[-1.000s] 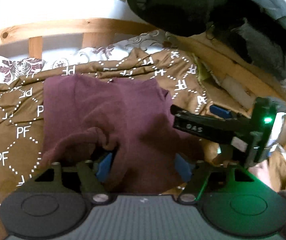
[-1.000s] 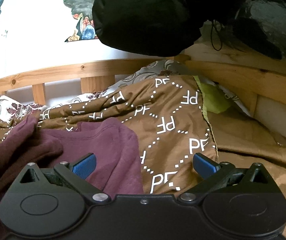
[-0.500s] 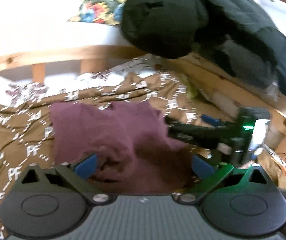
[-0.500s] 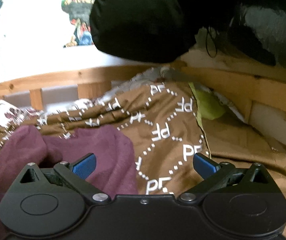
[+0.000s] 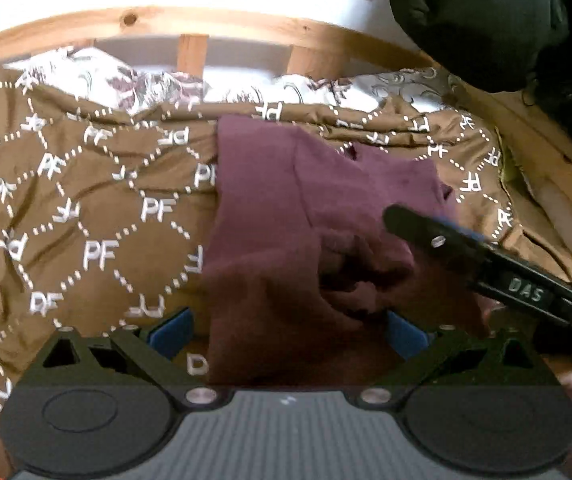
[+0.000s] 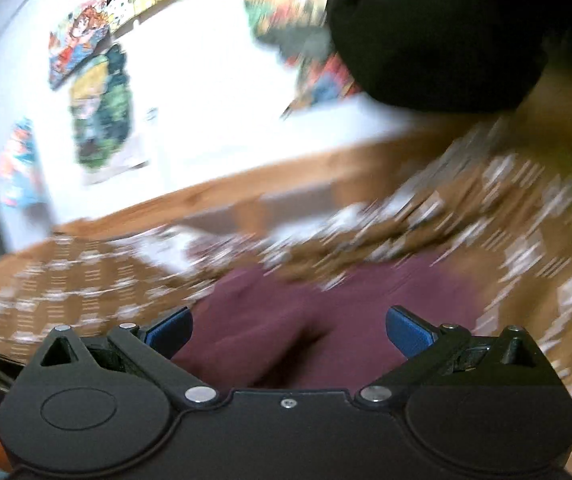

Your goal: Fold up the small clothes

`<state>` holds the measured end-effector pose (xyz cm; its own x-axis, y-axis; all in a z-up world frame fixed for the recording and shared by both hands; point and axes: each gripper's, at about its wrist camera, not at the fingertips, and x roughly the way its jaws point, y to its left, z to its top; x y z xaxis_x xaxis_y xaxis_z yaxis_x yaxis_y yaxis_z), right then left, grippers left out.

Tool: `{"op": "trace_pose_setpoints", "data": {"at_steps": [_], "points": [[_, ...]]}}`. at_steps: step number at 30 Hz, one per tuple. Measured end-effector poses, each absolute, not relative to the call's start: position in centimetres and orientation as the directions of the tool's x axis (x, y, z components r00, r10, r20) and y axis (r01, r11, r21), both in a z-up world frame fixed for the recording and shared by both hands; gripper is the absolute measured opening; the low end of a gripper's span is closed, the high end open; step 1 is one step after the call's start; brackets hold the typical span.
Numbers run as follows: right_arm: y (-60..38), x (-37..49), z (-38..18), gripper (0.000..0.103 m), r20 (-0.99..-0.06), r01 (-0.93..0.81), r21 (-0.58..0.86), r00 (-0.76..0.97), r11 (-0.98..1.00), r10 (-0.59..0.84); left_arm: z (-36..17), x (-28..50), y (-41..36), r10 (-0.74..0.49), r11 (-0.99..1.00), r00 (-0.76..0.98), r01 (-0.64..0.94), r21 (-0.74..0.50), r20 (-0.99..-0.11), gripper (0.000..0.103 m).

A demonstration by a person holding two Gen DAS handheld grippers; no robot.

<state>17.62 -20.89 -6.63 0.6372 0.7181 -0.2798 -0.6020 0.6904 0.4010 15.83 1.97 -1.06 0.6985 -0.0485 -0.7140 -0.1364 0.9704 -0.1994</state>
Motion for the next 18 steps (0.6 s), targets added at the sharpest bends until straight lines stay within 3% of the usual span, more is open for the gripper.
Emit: {"op": "trace_pose_setpoints", "data": {"at_steps": [6, 11, 15, 18], "points": [[-19.2, 21.4, -8.1, 0.102, -0.351, -0.521, 0.59, 0.522, 0.616, 0.778, 0.1, 15.9, 2.4, -0.016, 0.997, 0.747, -0.038, -0.067, -0.665, 0.102], [-20.1, 23.3, -9.5, 0.103, -0.305, -0.411, 0.755, 0.47, 0.511, 0.828, 0.1, 14.2, 0.4, -0.059, 0.99, 0.773, 0.126, 0.062, -0.632, 0.102], [-20.7, 24.1, -9.7, 0.102, -0.298, -0.38, 0.778, 0.478, 0.5, 0.826, -1.3, 14.3, -2.1, -0.038, 0.971, 0.746, 0.184, 0.152, -0.665, 0.102], [-20.3, 23.8, -9.0, 0.102, -0.335, -0.404, 0.718, 0.513, 0.566, 0.791, -2.2, 14.7, -3.0, 0.02, 0.966, 0.734, 0.16, 0.201, -0.678, 0.102]]}}
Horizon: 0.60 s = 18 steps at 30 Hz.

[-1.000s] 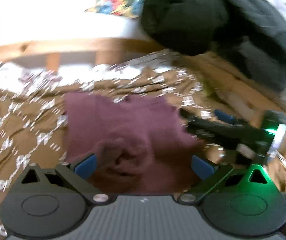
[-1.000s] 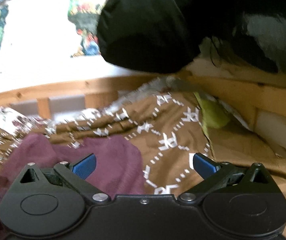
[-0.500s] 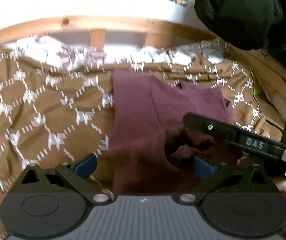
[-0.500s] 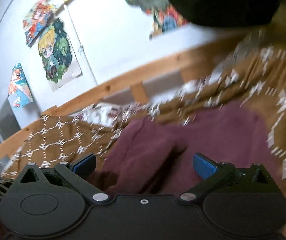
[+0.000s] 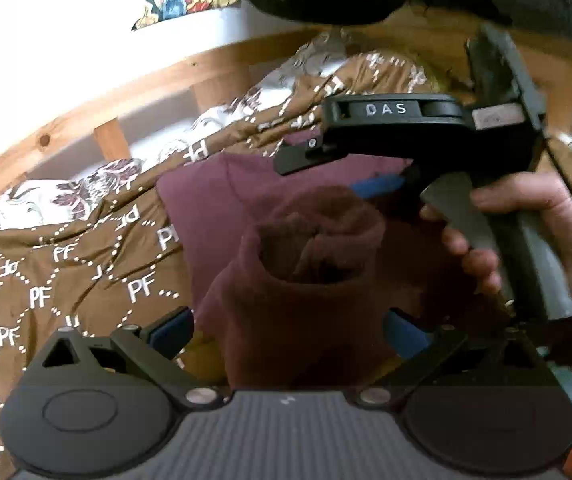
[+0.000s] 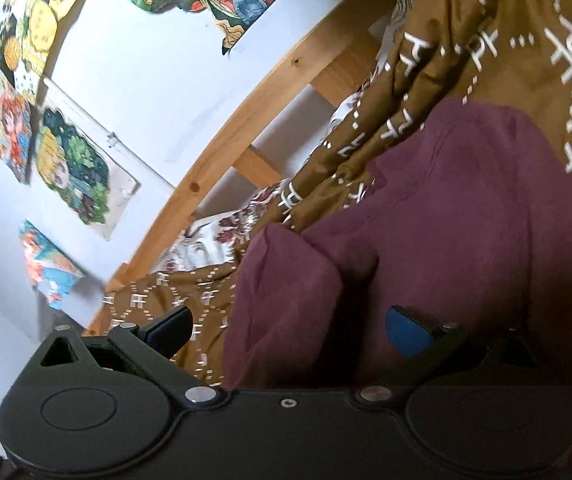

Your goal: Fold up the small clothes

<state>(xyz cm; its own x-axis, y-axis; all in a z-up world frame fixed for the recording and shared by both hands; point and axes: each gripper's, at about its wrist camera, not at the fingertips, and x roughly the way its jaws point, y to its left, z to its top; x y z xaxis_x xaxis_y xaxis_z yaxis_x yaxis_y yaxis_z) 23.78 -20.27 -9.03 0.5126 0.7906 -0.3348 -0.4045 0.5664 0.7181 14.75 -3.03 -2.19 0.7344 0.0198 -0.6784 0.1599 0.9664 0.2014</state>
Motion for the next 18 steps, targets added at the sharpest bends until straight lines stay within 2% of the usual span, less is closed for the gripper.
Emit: {"op": "trace_pose_setpoints", "data": {"at_steps": [1, 3, 6, 9, 14, 18], "points": [[-19.8, 23.6, -8.8, 0.101, -0.361, -0.422, 0.674, 0.527, 0.606, 0.77, -2.4, 14.9, -3.0, 0.028, 0.968, 0.731, 0.149, 0.2, -0.682, 0.102], [-18.9, 23.4, -8.7, 0.09, -0.406, -0.448, 0.601, 0.541, 0.662, 0.736, -2.5, 15.0, -2.9, 0.042, 0.977, 0.726, 0.115, 0.181, -0.687, 0.102], [-18.3, 23.1, -9.2, 0.078, -0.428, -0.466, 0.577, 0.528, 0.671, 0.734, -2.5, 15.0, -2.5, 0.055, 0.983, 0.74, 0.077, 0.165, -0.67, 0.099], [-18.1, 23.0, -9.6, 0.064, -0.428, -0.469, 0.586, 0.514, 0.661, 0.744, -2.3, 14.8, -2.6, 0.062, 0.979, 0.752, 0.082, 0.186, -0.657, 0.087], [-18.6, 22.9, -9.7, 0.049, -0.409, -0.461, 0.622, 0.498, 0.633, 0.765, -2.5, 14.4, -3.3, 0.027, 0.973, 0.755, 0.13, 0.19, -0.655, 0.071], [-18.4, 22.9, -9.7, 0.038, -0.411, -0.461, 0.627, 0.489, 0.628, 0.769, -2.6, 14.3, -3.5, 0.028, 0.971, 0.754, 0.135, 0.197, -0.656, 0.05]]}}
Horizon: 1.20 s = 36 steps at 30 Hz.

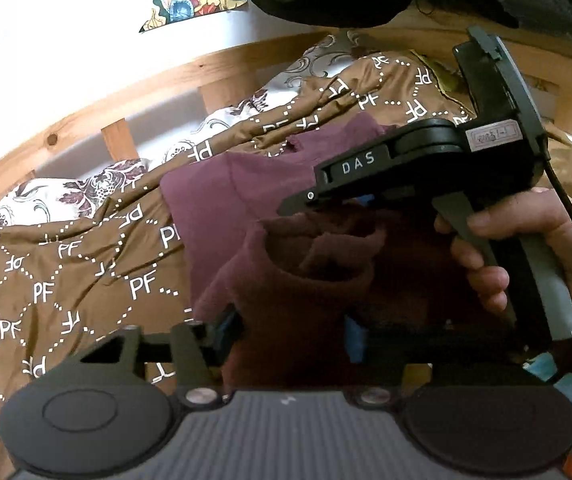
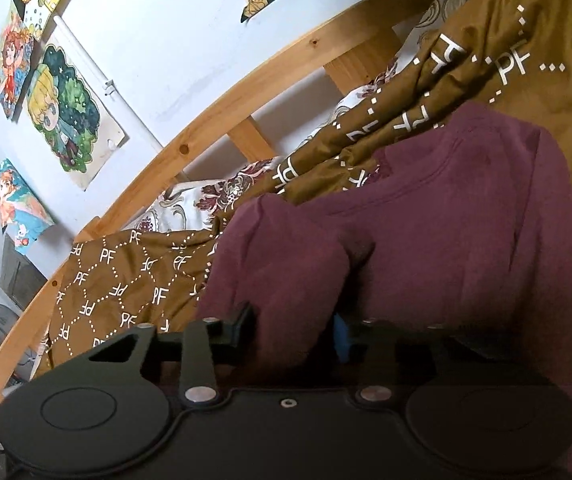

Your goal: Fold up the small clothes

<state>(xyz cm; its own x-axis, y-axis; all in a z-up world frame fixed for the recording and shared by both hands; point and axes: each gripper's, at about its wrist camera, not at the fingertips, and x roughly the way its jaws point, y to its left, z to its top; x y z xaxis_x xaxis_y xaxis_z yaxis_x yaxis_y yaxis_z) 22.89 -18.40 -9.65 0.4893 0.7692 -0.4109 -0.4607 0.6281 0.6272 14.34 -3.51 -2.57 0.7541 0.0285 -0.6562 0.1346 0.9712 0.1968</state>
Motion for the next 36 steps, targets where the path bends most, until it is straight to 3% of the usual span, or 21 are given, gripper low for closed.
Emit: {"op": "trace_pose_setpoints", "data": {"at_steps": [6, 10, 20, 28, 36], "points": [[-18.6, 23.0, -10.1, 0.021, -0.409, -0.438, 0.656, 0.478, 0.615, 0.777, -2.3, 14.3, -2.7, 0.001, 0.986, 0.762, 0.105, 0.126, -0.648, 0.031], [-18.9, 22.5, -9.1, 0.017, -0.383, -0.47, 0.627, 0.509, 0.621, 0.771, -1.7, 14.1, -2.5, -0.038, 0.993, 0.782, 0.098, 0.062, -0.622, 0.025], [-22.0, 22.1, -5.0, 0.015, -0.307, -0.529, 0.513, 0.622, 0.676, 0.72, -0.1, 15.4, -5.4, -0.142, 0.98, 0.805, 0.197, 0.035, -0.576, 0.025], [-25.3, 22.5, -3.8, 0.014, -0.312, -0.484, 0.464, 0.695, 0.742, 0.648, 0.0, 17.1, -8.5, -0.247, 0.954, 0.789, 0.299, 0.0, -0.563, 0.025], [-27.3, 22.7, -4.8, 0.014, -0.378, -0.42, 0.419, 0.726, 0.805, 0.575, -1.4, 17.7, -10.3, -0.257, 0.944, 0.759, 0.329, 0.011, -0.599, 0.027]]}}
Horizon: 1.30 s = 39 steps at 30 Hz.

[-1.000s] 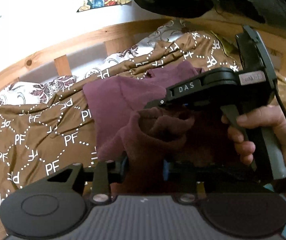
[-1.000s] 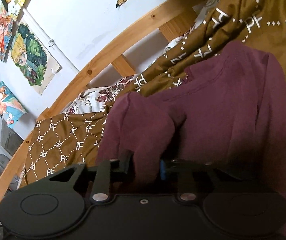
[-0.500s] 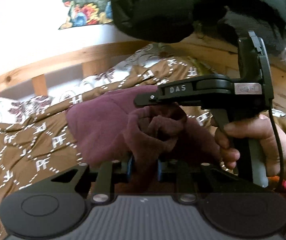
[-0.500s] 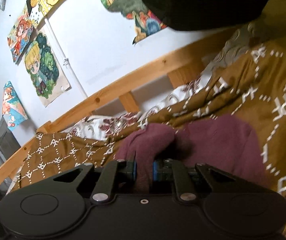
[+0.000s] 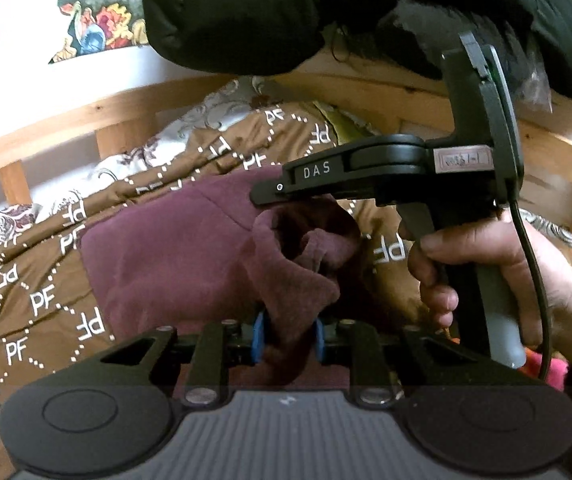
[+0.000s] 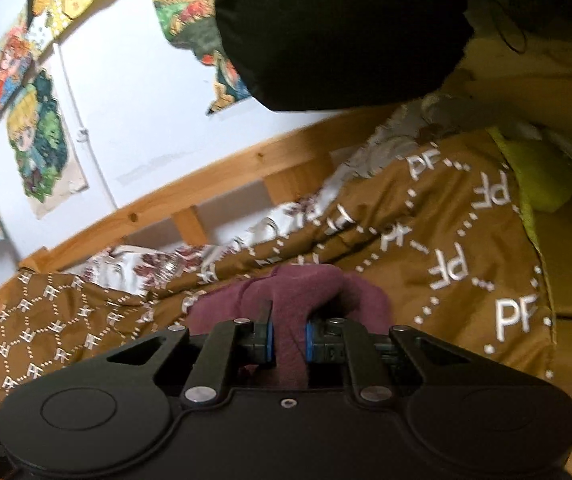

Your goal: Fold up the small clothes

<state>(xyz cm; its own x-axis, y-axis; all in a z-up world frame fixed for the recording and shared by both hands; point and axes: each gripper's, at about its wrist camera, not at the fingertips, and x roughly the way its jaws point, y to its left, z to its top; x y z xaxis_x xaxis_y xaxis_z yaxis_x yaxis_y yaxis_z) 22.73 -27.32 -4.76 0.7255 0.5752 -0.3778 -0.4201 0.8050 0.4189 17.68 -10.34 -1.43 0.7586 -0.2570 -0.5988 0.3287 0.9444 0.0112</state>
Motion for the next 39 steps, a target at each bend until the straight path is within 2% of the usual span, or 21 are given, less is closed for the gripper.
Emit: {"op": "trace_pose_setpoints", "data": {"at_steps": [3, 8, 11, 13, 16, 19, 21, 24, 25, 27, 30, 34, 36, 39], "points": [[-27.7, 22.6, -5.3, 0.014, -0.403, -0.396, 0.425, 0.723, 0.814, 0.562, -1.7, 17.6, -10.4, -0.265, 0.941, 0.75, 0.338, 0.006, -0.606, 0.028], [-28.2, 22.4, -5.8, 0.014, -0.425, -0.369, 0.423, 0.725, 0.828, 0.541, -1.9, 17.4, -10.0, -0.282, 0.941, 0.734, 0.336, -0.031, -0.618, 0.036], [-28.3, 22.4, -6.2, 0.015, -0.44, -0.352, 0.427, 0.724, 0.833, 0.531, -1.8, 17.1, -9.8, -0.292, 0.941, 0.728, 0.335, -0.05, -0.62, 0.05], [-28.4, 22.3, -6.4, 0.015, -0.448, -0.34, 0.428, 0.725, 0.837, 0.523, -1.7, 16.8, -9.5, -0.288, 0.946, 0.731, 0.319, -0.064, -0.618, 0.069], [-28.6, 22.3, -6.6, 0.019, -0.454, -0.325, 0.432, 0.728, 0.841, 0.514, -1.3, 16.2, -8.6, -0.29, 0.952, 0.74, 0.287, -0.104, -0.607, 0.083], [-28.8, 22.2, -6.6, 0.023, -0.458, -0.311, 0.434, 0.732, 0.845, 0.504, -0.8, 15.8, -7.4, -0.272, 0.961, 0.755, 0.242, -0.132, -0.596, 0.092], [-29.0, 22.1, -6.5, 0.031, -0.46, -0.3, 0.431, 0.738, 0.851, 0.494, -0.6, 15.6, -6.4, -0.251, 0.968, 0.767, 0.195, -0.159, -0.59, 0.099], [-29.4, 21.7, -6.2, 0.033, -0.454, -0.283, 0.436, 0.75, 0.854, 0.481, -0.5, 15.6, -4.5, -0.229, 0.966, 0.78, 0.109, -0.235, -0.583, 0.102], [-29.6, 21.5, -6.1, 0.036, -0.452, -0.276, 0.438, 0.756, 0.856, 0.475, -0.6, 15.8, -3.8, -0.22, 0.963, 0.778, 0.077, -0.258, -0.589, 0.102], [-29.9, 21.2, -5.9, 0.053, -0.445, -0.266, 0.444, 0.763, 0.855, 0.469, -0.9, 16.0, -2.7, -0.193, 0.956, 0.773, 0.01, -0.292, -0.604, 0.102], [-30.1, 20.7, -5.5, 0.069, -0.435, -0.268, 0.458, 0.764, 0.847, 0.476, -1.5, 16.4, -1.1, -0.156, 0.939, 0.764, -0.083, -0.335, -0.626, 0.102], [-29.9, 20.0, -5.1, 0.083, -0.439, -0.287, 0.434, 0.76, 0.854, 0.479, -2.7, 16.9, 0.8, -0.138, 0.894, 0.735, -0.196, -0.403, -0.664, 0.102], [-29.6, 19.5, -4.9, 0.095, -0.444, -0.297, 0.421, 0.757, 0.857, 0.48, -3.3, 17.2, 1.5, -0.115, 0.883, 0.708, -0.249, -0.399, -0.697, 0.102], [-29.2, 19.1, -4.8, 0.102, -0.448, -0.32, 0.413, 0.744, 0.853, 0.496, -4.2, 17.4, 1.9, -0.09, 0.878, 0.678, -0.291, -0.379, -0.73, 0.102]]}}
